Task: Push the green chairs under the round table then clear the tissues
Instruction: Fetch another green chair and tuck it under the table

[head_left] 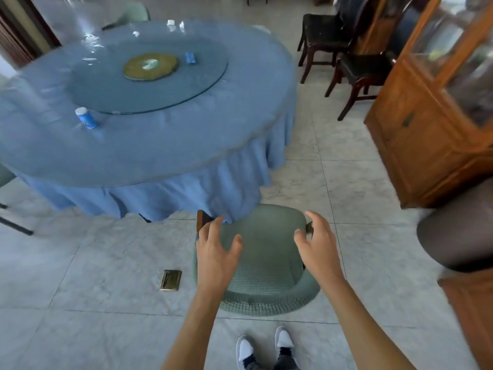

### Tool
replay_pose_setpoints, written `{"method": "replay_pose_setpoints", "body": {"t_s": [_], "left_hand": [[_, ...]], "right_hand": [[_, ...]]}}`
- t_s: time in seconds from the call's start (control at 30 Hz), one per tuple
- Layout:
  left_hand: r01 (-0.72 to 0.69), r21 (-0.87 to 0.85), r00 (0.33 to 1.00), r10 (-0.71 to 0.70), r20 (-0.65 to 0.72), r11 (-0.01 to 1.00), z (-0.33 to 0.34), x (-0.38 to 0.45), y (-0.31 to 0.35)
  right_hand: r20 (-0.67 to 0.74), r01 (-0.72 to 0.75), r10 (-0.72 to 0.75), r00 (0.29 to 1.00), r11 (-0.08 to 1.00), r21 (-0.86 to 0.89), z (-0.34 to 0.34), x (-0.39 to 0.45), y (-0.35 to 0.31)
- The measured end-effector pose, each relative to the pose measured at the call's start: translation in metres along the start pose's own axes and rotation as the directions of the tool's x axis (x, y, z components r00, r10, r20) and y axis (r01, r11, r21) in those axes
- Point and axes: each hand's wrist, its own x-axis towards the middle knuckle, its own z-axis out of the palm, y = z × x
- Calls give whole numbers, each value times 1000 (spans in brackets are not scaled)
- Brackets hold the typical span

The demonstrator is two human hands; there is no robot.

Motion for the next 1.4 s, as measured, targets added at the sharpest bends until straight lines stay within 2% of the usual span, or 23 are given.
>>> {"method": "replay_pose_setpoints", "body": {"t_s": [0.1, 0.23, 0.33, 0.47, 0.57, 0.63, 0.7, 0.83, 1.13, 1.23, 1.4], "left_hand": [[108, 22, 993, -109, 55, 994, 12, -15, -24], [295, 60, 948, -300, 108, 954, 28, -38, -64], [440, -8, 892, -436, 121, 898, 36, -53, -90], [596, -123, 802, -580, 144, 794, 45, -66, -117], [651, -212, 759, -628, 172, 729, 51, -70, -130], [664, -262, 747, -637, 188, 701, 55, -68, -136], [705, -303, 706, -677, 210, 641, 58, -66, -141], [803, -413, 567, -763, 310, 429, 61, -62, -145], [866, -459, 401, -822, 405, 197, 63, -57, -145], [866, -475, 380, -826, 417, 159, 64, -58, -144], [855, -496, 391, -819, 420, 153, 65, -56, -144]], "right_hand": [[32, -122, 123, 992, 992, -23, 15, -15, 27], [58, -287, 290, 955, 956, -53, 39, -39, 60], [14, -477, 477, 879, 879, -13, 57, -57, 78], [122, -760, 765, 632, 582, 288, 80, -73, 94], [264, -819, 827, 496, 344, 460, 97, -84, 101], [353, -810, 819, 453, 213, 546, 106, -89, 104], [390, -787, 807, 443, 141, 601, 111, -92, 104], [392, -751, 803, 449, 102, 652, 119, -92, 107], [399, -713, 765, 506, 111, 693, 117, -92, 113], [410, -705, 754, 514, 100, 702, 116, -91, 114], [430, -683, 741, 516, 54, 728, 114, -90, 115]]}}
